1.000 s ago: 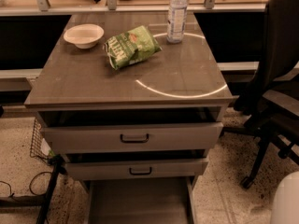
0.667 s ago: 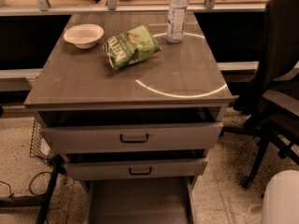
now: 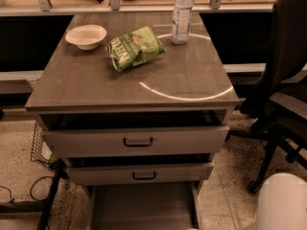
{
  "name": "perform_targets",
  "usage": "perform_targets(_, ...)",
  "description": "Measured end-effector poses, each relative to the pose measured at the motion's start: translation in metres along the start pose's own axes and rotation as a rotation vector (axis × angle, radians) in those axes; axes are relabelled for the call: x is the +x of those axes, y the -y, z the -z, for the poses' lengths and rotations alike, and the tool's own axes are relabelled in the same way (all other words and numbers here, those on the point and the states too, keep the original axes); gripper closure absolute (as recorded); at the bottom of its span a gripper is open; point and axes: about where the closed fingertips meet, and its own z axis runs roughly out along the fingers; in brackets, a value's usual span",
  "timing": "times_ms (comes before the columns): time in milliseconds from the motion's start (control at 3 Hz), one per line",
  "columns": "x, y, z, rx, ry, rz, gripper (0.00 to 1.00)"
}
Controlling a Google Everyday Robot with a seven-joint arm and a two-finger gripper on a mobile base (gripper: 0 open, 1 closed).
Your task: Close bottom drawer
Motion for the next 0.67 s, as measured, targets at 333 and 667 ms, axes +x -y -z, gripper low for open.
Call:
perform_targets(333,-0.018,0.021,0.0,0.017,-0.039,0.027,1.0)
perform_targets(667,-0.028,0.043,0.0,0.031,-0.071,0.045,1.0)
